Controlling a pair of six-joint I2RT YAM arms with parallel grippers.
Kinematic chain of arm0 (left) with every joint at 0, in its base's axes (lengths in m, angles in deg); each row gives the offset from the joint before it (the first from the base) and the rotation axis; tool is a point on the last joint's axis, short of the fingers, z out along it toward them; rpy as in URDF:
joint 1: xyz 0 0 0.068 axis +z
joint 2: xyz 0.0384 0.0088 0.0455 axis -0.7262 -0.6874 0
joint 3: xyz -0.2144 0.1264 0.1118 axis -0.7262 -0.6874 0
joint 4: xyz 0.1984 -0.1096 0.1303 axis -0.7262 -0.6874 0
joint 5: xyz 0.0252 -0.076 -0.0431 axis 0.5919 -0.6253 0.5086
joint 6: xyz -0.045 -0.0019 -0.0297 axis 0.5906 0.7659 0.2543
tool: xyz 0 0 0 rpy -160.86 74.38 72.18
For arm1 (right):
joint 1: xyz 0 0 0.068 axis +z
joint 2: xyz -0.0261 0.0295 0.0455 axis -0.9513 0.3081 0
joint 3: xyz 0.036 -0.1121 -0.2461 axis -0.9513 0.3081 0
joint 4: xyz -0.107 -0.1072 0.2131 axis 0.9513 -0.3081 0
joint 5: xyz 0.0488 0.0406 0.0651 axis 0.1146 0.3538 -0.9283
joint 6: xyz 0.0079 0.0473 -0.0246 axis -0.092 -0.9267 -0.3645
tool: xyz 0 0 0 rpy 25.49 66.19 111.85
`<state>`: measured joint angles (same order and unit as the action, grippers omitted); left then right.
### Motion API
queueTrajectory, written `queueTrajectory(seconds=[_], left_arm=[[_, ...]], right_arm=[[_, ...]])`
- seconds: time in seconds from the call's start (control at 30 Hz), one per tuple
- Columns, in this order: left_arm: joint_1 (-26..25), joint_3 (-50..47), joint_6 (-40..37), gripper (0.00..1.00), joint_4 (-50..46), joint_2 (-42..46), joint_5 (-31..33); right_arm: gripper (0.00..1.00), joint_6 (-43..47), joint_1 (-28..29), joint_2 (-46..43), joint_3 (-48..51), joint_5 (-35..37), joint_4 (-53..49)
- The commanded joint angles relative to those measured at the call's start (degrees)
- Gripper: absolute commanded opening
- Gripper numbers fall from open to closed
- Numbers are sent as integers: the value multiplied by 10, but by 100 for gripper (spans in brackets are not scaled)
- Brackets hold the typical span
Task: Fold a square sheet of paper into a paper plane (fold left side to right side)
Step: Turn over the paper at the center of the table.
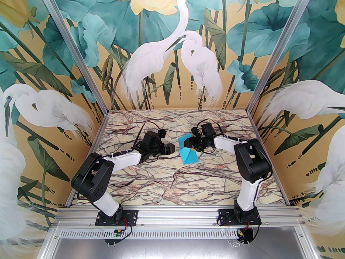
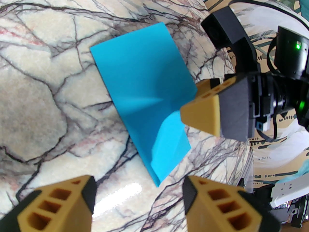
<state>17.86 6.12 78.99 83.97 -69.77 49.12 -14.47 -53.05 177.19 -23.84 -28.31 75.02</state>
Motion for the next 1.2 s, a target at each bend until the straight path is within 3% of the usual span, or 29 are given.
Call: queueTrajectory(seconds=[0.0,0.47,0.73,1.0,1.17], left_arm=[[4,-3,-2,65,6,17,14],[4,-14,8,66,6,33,16],[24,-40,61,76,35,100,15],[70,-8,126,99,21,226,-32],[74,55,161,99,21,254,-100]], right_arm=[[54,16,-3,-13,12,-8,7],[22,18,-1,-2,16,8,28],[0,10,-3,-56,8,25,22],[0,-52,-30,-165,-16,-39,79],[0,-107,-39,-209,-66,-93,155]])
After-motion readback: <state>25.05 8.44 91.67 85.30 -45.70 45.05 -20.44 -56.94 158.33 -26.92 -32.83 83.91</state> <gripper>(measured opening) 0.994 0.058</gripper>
